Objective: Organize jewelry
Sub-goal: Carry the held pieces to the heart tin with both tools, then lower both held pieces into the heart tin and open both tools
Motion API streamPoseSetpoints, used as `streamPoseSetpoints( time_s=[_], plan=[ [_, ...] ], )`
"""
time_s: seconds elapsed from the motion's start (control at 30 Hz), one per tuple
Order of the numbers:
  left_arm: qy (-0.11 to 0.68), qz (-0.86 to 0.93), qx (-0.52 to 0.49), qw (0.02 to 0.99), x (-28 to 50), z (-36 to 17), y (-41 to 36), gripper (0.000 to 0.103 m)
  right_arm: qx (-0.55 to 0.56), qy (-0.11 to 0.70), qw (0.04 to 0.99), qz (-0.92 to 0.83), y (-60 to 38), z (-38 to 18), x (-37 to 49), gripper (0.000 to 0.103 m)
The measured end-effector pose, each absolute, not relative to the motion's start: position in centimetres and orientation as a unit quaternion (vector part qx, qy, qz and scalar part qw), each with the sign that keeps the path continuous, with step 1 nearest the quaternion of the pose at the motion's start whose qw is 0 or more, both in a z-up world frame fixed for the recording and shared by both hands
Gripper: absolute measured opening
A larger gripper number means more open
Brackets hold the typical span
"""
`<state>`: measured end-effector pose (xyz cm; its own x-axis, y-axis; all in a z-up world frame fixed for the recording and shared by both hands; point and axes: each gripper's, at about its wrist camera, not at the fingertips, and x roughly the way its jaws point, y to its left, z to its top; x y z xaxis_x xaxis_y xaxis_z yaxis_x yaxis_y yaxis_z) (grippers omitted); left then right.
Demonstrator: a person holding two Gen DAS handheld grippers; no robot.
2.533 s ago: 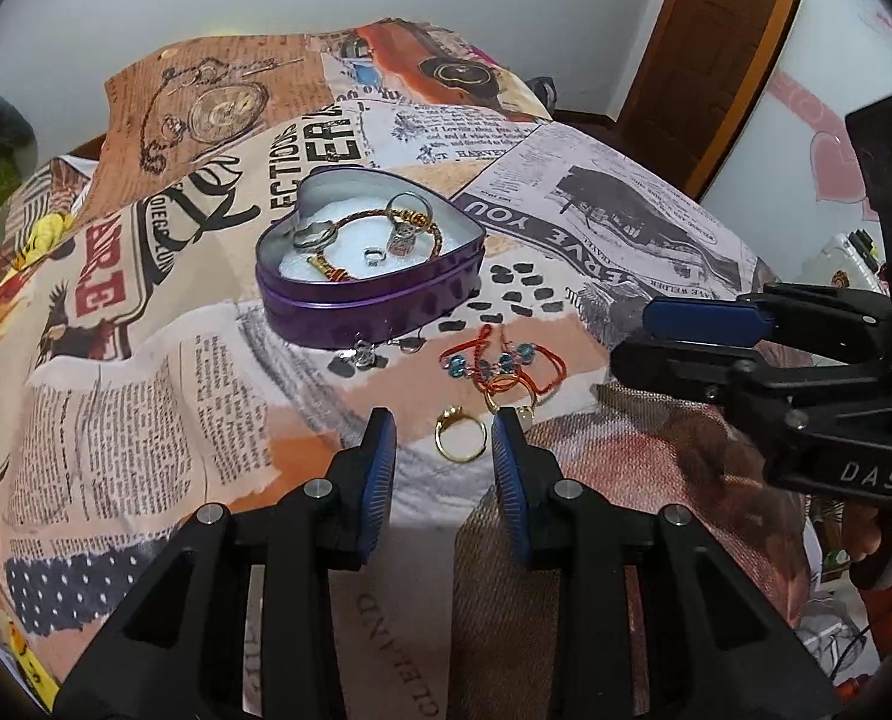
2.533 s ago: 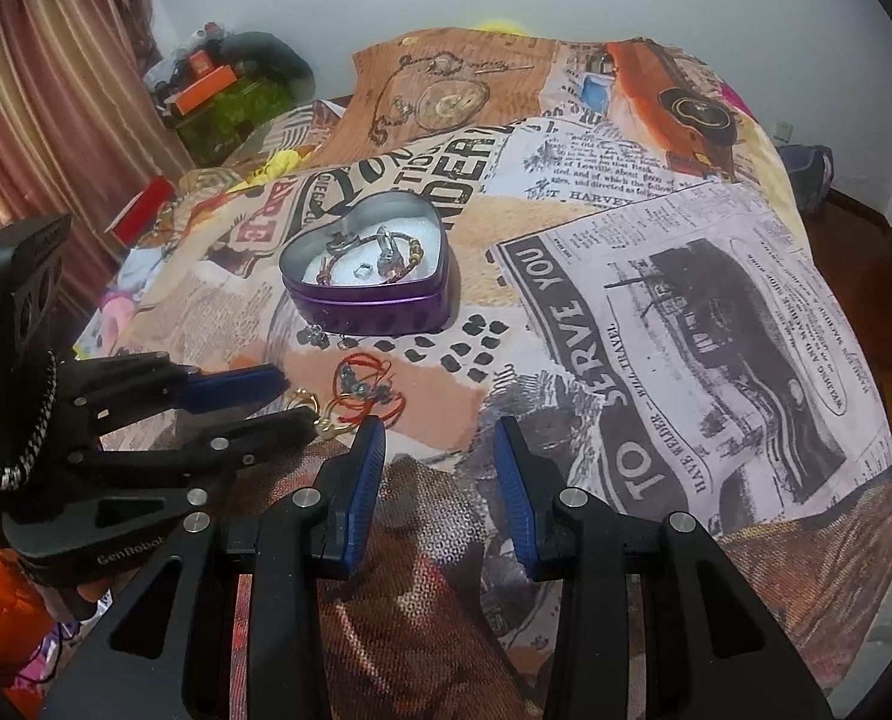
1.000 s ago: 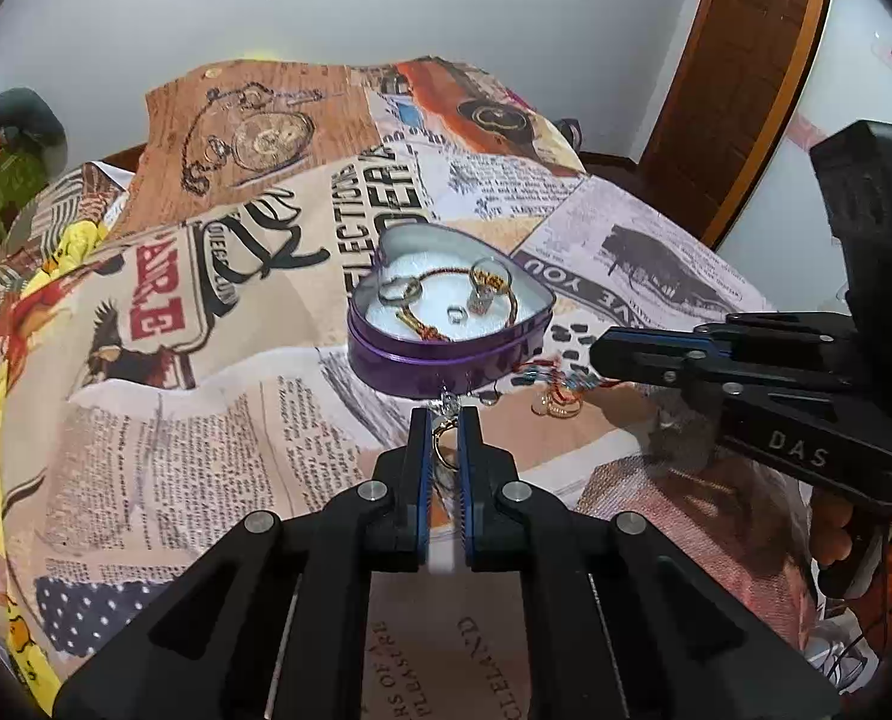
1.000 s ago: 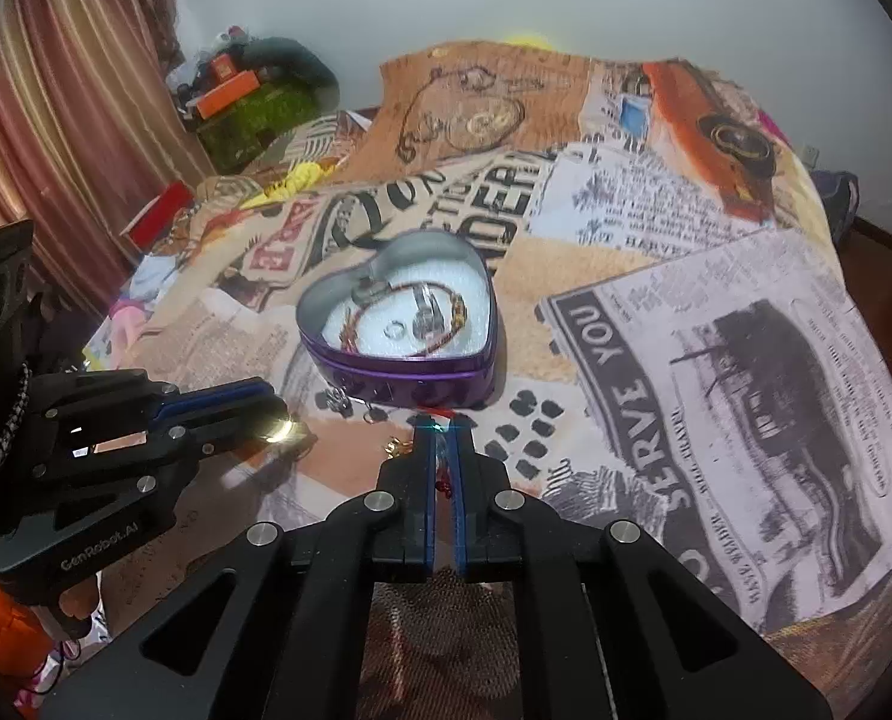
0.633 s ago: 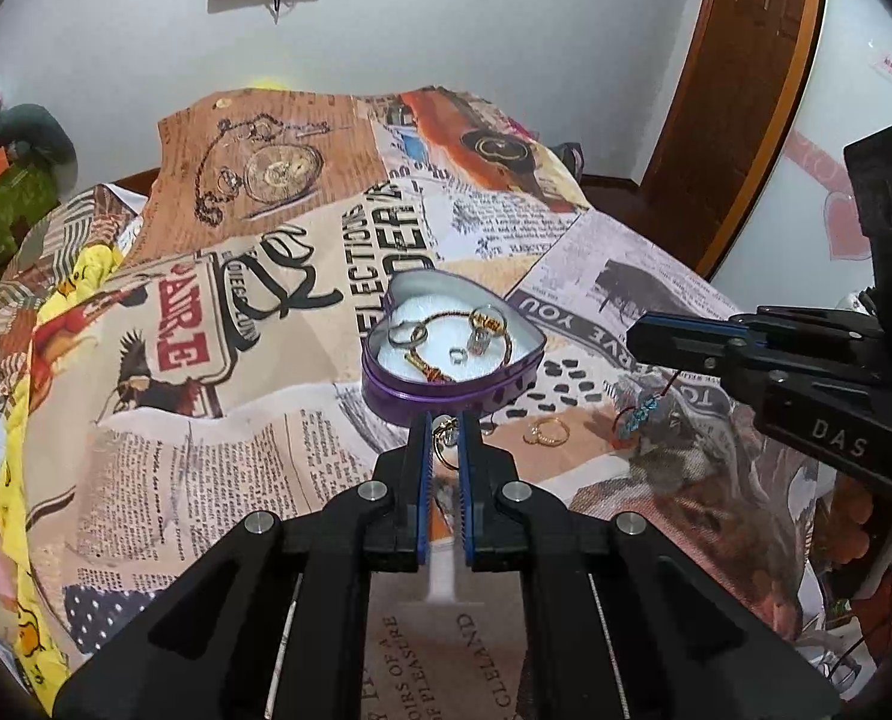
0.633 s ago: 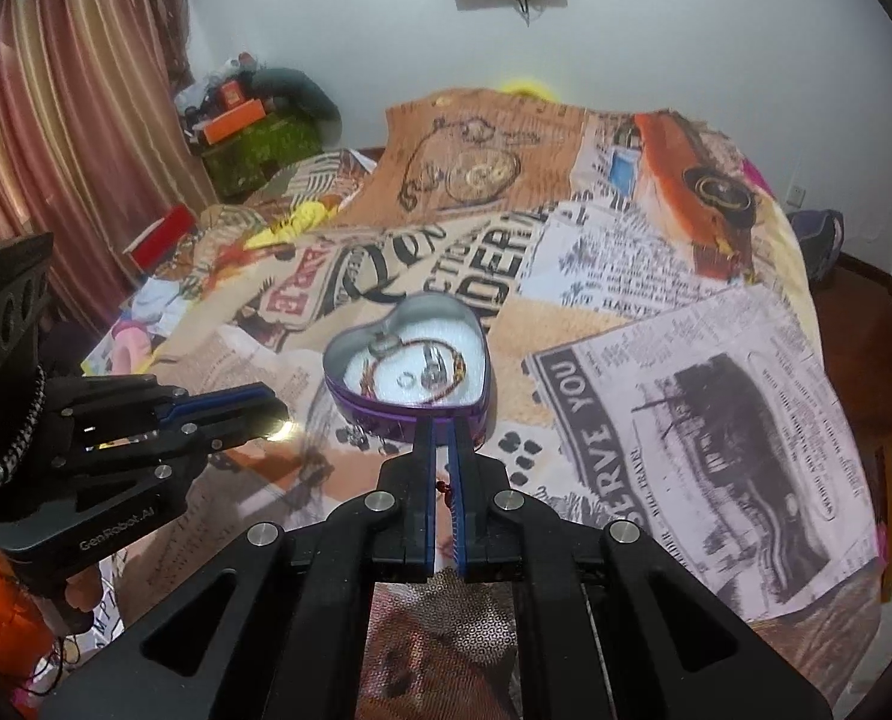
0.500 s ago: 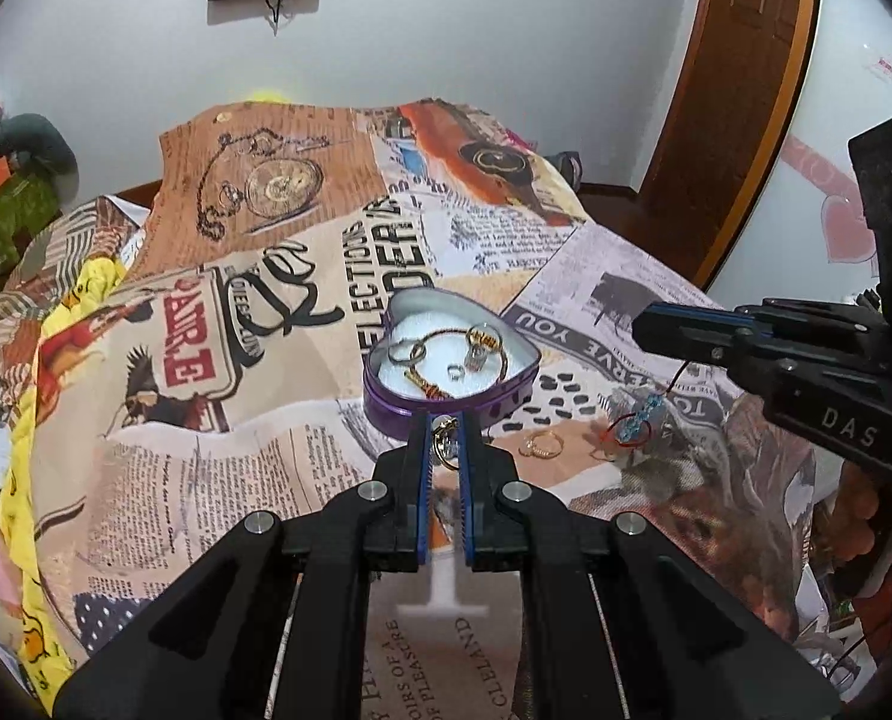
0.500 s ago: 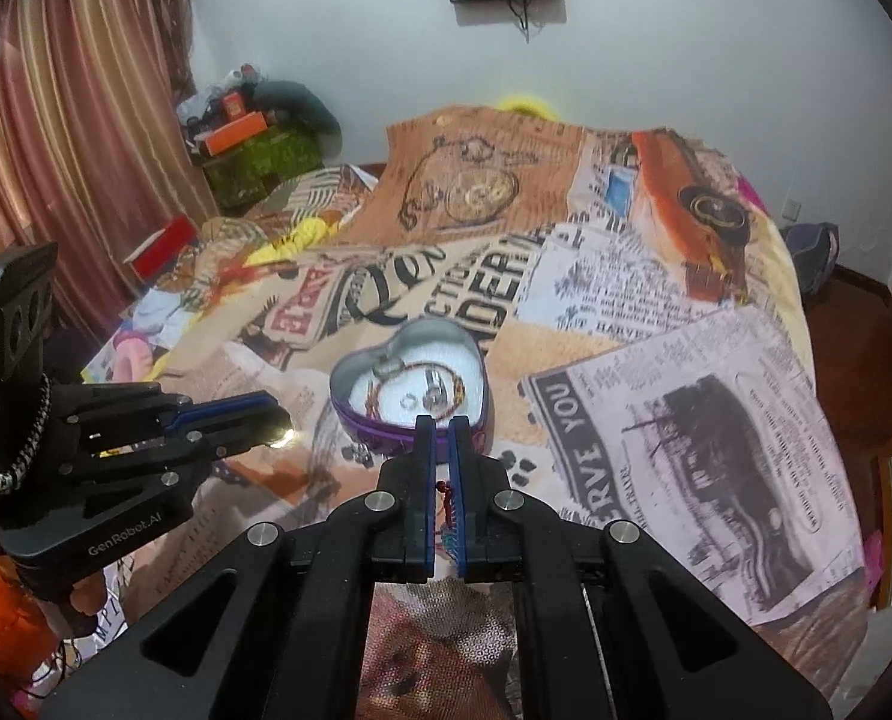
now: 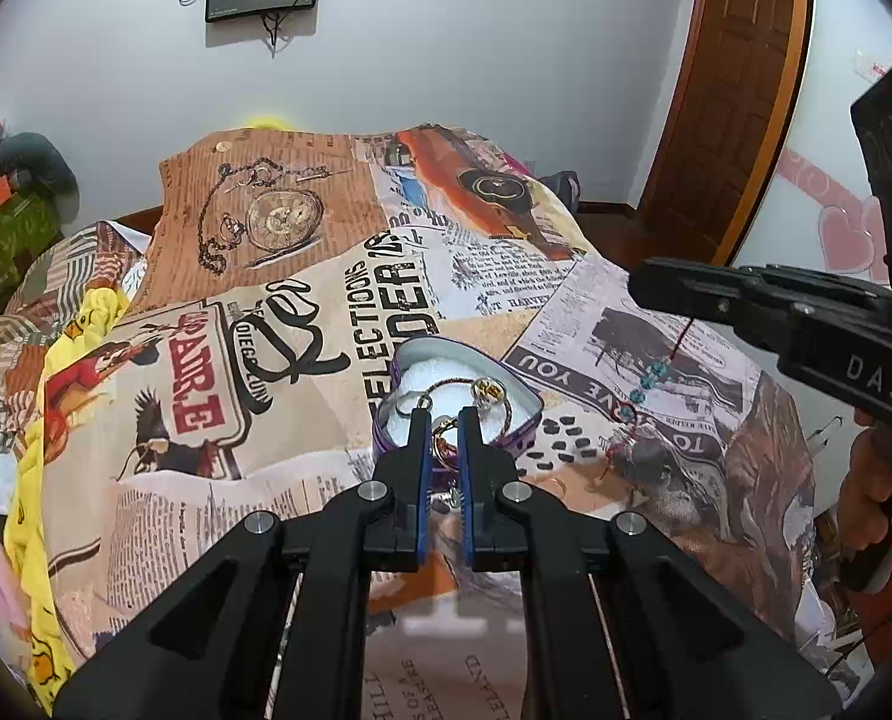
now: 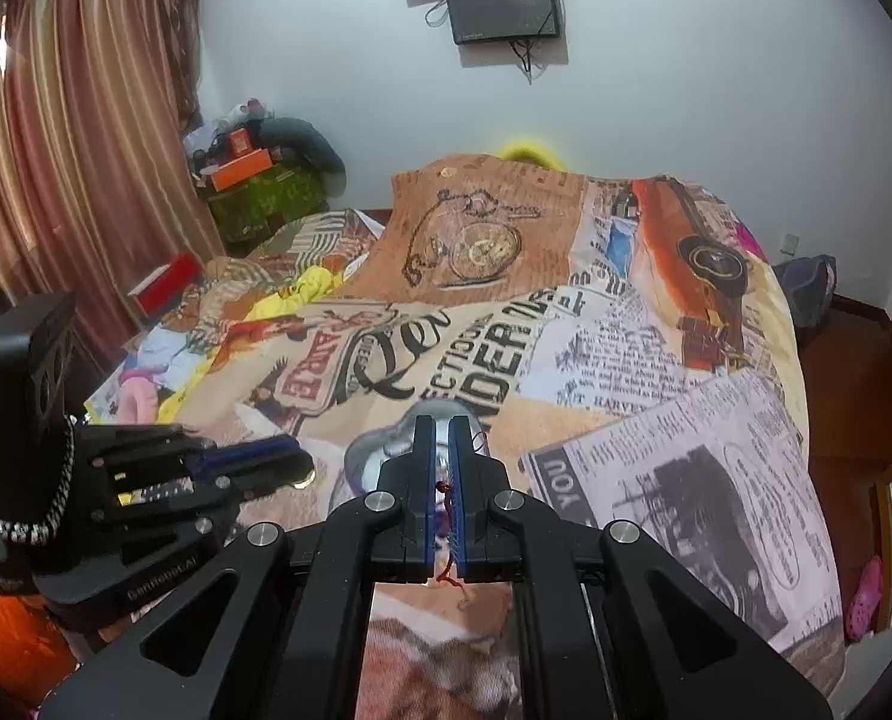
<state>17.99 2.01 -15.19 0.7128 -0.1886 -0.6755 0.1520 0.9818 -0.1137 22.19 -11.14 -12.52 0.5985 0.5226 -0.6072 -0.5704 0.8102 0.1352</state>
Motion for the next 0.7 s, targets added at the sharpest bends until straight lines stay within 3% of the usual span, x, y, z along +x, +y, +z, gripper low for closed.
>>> streamPoseSetpoints(
  time_s=[0.7],
  plan=[
    [0.378,-0.092,-0.038,0.920,22.1,-16.9,3.2,0.006,-0.024,0.305,0.893,0.331,-7.9,-10.9,26.6,0.004]
  ],
)
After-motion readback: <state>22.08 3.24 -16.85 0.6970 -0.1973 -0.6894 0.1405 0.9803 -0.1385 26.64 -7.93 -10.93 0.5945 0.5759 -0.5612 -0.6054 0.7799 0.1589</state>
